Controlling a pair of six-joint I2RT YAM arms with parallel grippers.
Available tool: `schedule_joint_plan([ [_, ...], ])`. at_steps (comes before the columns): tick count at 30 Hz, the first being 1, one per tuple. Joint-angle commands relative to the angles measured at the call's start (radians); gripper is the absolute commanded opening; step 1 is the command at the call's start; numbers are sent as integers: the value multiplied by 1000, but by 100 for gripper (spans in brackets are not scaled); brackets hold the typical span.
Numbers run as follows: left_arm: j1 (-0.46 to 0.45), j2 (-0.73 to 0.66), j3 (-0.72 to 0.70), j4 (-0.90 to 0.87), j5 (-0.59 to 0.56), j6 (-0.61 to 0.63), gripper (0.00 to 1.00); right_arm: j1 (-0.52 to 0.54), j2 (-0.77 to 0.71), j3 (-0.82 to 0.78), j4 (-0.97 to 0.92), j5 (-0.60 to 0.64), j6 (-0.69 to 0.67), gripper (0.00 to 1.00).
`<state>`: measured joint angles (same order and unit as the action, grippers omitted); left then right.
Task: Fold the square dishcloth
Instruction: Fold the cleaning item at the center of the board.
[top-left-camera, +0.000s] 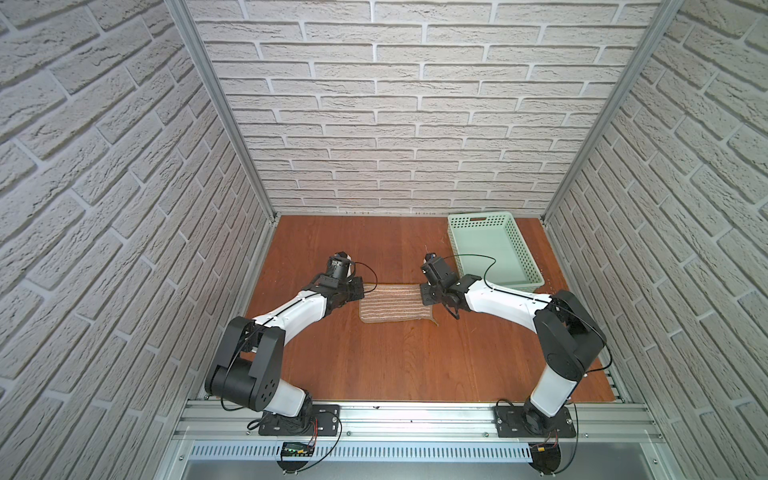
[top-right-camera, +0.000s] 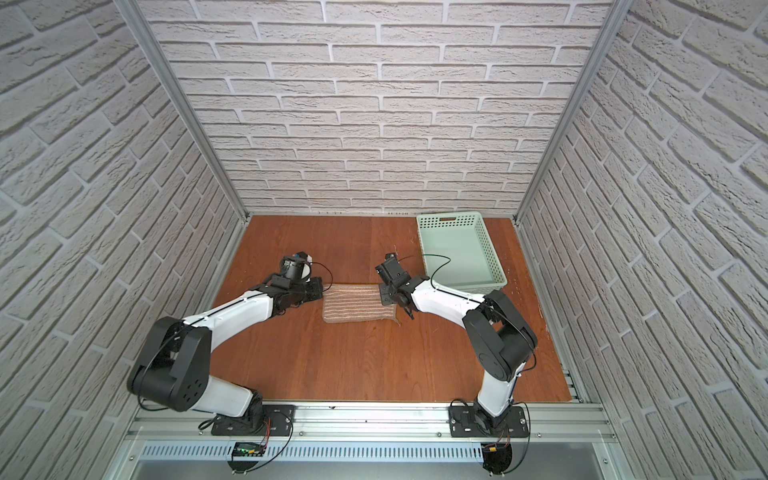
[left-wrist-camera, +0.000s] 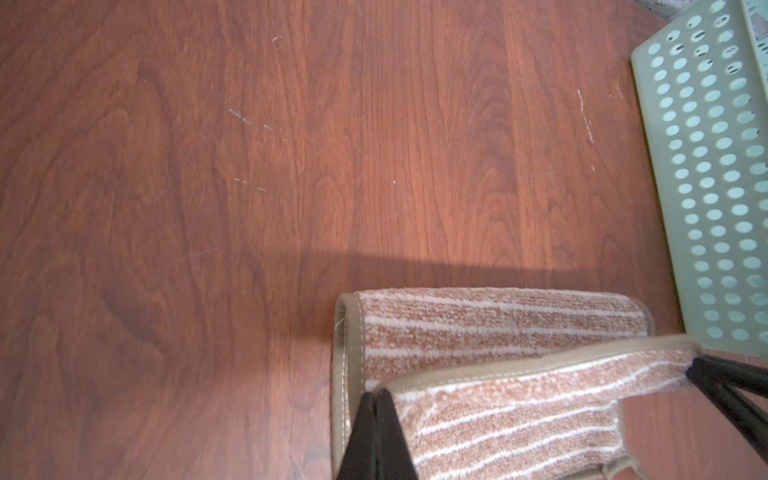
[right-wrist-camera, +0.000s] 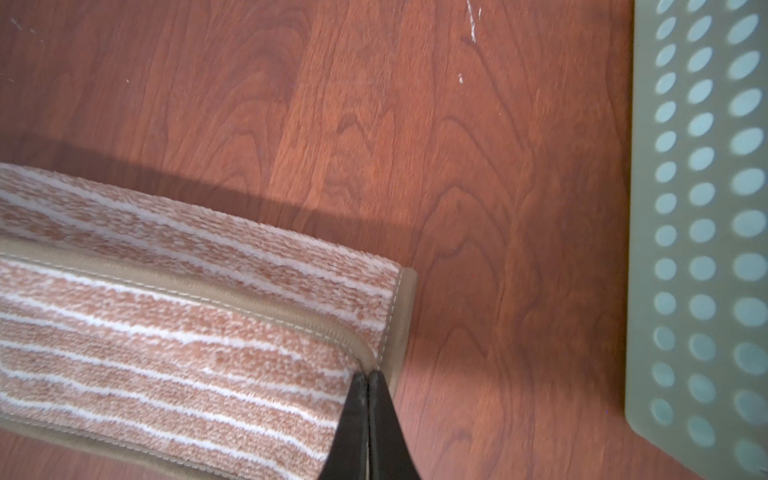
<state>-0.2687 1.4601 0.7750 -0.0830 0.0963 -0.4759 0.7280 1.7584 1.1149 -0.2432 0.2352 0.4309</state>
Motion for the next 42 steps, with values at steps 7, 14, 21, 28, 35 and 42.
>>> schedule_joint_plan([
  [7,-26,-33,-44,7,-33,-9,0,17,-59,-34,18,40,31,3],
  [14,-36,-7,-50,24,-29,-22,0,19,-50,-51,24,47,40,3],
  [21,-48,7,-60,29,-31,-36,0,22,-60,-70,31,46,49,3],
  [28,-56,12,-67,32,-33,-46,0,29,-59,-78,30,42,53,3],
  [35,-58,24,-70,35,-42,-51,0,33,-49,-93,37,45,63,4],
  [42,-58,19,-81,29,-49,-74,7,40,-46,-110,44,39,71,9],
])
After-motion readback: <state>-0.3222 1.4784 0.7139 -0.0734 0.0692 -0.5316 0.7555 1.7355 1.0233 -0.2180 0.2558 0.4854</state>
